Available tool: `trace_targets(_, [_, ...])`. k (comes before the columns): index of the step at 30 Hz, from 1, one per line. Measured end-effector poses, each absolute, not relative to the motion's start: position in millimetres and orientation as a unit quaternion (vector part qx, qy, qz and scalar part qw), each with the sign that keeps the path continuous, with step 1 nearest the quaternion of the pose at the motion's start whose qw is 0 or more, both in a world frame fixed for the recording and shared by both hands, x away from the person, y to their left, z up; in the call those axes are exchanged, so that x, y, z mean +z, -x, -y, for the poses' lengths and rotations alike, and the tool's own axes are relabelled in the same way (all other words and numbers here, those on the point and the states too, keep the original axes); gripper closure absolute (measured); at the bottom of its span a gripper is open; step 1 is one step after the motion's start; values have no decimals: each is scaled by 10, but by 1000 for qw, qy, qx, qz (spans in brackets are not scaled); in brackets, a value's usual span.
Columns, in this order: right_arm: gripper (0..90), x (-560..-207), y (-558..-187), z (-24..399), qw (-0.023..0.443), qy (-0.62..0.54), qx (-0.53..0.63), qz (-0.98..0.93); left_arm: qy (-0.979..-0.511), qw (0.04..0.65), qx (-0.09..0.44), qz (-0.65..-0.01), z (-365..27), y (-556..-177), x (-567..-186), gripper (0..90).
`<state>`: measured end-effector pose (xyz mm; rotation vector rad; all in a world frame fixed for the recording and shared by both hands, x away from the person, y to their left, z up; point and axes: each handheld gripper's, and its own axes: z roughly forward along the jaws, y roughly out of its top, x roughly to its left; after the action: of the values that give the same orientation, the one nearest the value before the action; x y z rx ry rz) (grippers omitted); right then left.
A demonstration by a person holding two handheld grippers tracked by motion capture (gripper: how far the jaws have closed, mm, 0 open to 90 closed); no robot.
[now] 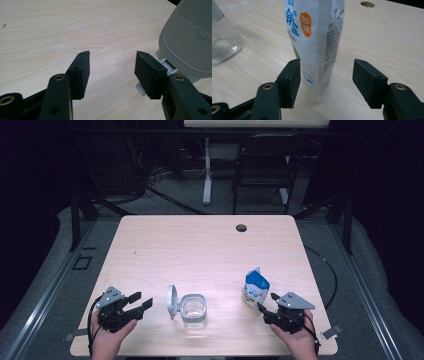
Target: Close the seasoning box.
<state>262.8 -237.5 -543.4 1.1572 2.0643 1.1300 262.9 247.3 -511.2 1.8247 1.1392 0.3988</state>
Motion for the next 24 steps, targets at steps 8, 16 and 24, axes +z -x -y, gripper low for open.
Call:
trace_targets(8, [387,-5489,-2714,2251,249,-420,415,-768,-732,457,169,-475,-2589,-2533,-5112,461])
trace_targets(16, [361,-5571,-2789,2128,262,-425,410,-764,-728,452,173,-486,-2694,-2475,-5131,461])
trace_targets(24, [354,-5596,-2822,2095,267,-433,406,-759,-725,450,172,-492,-2757,-2441,-5130,462])
